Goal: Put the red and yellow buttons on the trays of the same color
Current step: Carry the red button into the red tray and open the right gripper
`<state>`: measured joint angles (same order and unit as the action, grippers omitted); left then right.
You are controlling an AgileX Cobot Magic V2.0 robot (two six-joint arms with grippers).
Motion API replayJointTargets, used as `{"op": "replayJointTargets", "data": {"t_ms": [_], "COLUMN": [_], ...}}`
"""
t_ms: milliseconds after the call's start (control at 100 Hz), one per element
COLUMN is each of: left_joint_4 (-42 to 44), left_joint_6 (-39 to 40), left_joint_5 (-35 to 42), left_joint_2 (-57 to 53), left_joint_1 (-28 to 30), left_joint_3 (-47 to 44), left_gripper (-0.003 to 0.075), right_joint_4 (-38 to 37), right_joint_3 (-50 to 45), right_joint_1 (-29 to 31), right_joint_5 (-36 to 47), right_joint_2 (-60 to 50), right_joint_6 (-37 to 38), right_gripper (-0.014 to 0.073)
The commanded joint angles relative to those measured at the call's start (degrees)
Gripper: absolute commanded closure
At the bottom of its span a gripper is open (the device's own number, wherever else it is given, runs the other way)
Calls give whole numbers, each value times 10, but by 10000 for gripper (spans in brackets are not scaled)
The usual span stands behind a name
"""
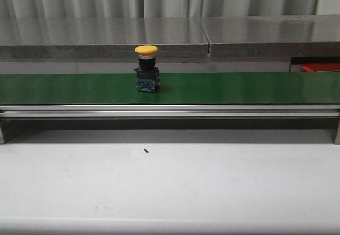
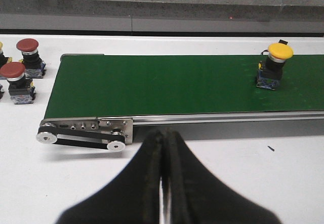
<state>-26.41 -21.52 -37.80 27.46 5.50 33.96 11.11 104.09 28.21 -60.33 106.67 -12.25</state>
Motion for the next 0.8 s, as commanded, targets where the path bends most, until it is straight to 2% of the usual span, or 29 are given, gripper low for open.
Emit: {"op": "replayJointTargets", "data": {"t_ms": [0, 300, 790], "left_joint_4": [-17, -17, -17], "left_joint_6": [1, 1, 1], "left_joint_5": [40, 40, 40], "left_joint_2": [3, 3, 3], "left_joint_1": [-3, -3, -3], "left_joint_3": [15, 15, 15], "left_gripper": [739, 739, 739], "right_joint_4": [43, 48, 49], "right_joint_3": [19, 21, 117], "right_joint_1": [20, 24, 19], "right_joint_5": [50, 129, 124], "right_joint_2": [-14, 60, 178], "right_joint_6": [1, -25, -29], "right_gripper": [399, 399, 399]}}
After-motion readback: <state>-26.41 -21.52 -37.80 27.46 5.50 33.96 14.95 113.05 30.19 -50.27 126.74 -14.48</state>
